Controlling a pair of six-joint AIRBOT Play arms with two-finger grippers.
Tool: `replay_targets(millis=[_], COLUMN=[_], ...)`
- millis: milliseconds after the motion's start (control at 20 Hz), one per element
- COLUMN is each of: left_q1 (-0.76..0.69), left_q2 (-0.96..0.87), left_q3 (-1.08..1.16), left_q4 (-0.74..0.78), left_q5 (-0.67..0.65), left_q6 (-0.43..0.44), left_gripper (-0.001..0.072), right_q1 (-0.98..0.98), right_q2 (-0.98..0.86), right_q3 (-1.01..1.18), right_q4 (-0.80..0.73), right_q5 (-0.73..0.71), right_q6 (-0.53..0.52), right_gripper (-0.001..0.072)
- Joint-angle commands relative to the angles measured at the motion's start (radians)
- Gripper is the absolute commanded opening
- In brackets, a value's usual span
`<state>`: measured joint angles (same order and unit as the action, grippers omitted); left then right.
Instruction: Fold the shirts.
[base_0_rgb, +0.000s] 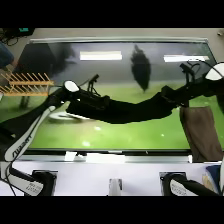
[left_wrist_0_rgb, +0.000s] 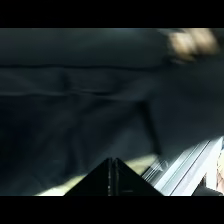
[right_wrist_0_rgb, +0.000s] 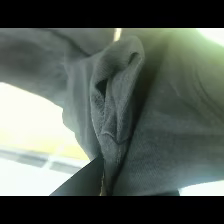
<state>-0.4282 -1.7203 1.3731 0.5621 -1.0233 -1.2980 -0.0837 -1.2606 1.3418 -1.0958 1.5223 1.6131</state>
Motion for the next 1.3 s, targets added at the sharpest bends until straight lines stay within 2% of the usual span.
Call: replay_targets(millis=[0, 100, 250, 400, 500, 600, 700, 800, 1050, 1250], left_q1=[-0.121, -0.196, -0.303, -0.358, -0.347, -0.302, -0.237, -0.146, 0.146, 0.365], left_q2=[-0.073, -0.110, -0.161, -0.197, -0.197, -0.172, -0.102, 0.003, 0.329, 0.546], left_q3=[-0.018, -0.016, -0.014, -0.013, -0.013, -0.014, -0.014, -0.014, -0.014, -0.014], left_q4=[-0.100, -0.140, -0.279, -0.365, -0.404, -0.380, -0.255, -0.117, 0.099, 0.131], left_q5=[0.105, 0.141, 0.141, 0.197, 0.186, 0.131, 0.124, 0.121, 0.026, -0.034], left_q6=[-0.003, -0.004, 0.023, 0.035, 0.109, 0.168, 0.166, 0.119, 0.070, 0.051], left_gripper=[0.0039, 0.0039, 0.0039, 0.0039, 0.0038, 0.0037, 0.0035, 0.0035, 0.0036, 0.0037], right_q1=[0.000, 0.000, 0.000, 0.000, 0.000, 0.000, 0.005, 0.053, 0.291, 0.455], right_q2=[0.145, 0.213, 0.266, 0.289, 0.306, 0.292, 0.251, 0.194, 0.020, -0.152], right_q3=[0.001, 0.001, 0.001, 0.001, 0.001, 0.001, 0.001, 0.001, 0.001, 0.001], right_q4=[-0.040, -0.044, -0.051, 0.021, 0.022, -0.006, 0.014, 0.031, 0.188, 0.306], right_q5=[0.103, 0.117, 0.124, 0.149, 0.155, 0.144, 0.109, 0.044, -0.264, -0.478], right_q6=[0.061, 0.091, 0.109, 0.128, 0.139, 0.140, 0.139, 0.138, 0.138, 0.133], right_gripper=[0.0023, 0.0023, 0.0023, 0.0024, 0.0024, 0.0023, 0.0023, 0.0023, 0.0023, 0.0024])
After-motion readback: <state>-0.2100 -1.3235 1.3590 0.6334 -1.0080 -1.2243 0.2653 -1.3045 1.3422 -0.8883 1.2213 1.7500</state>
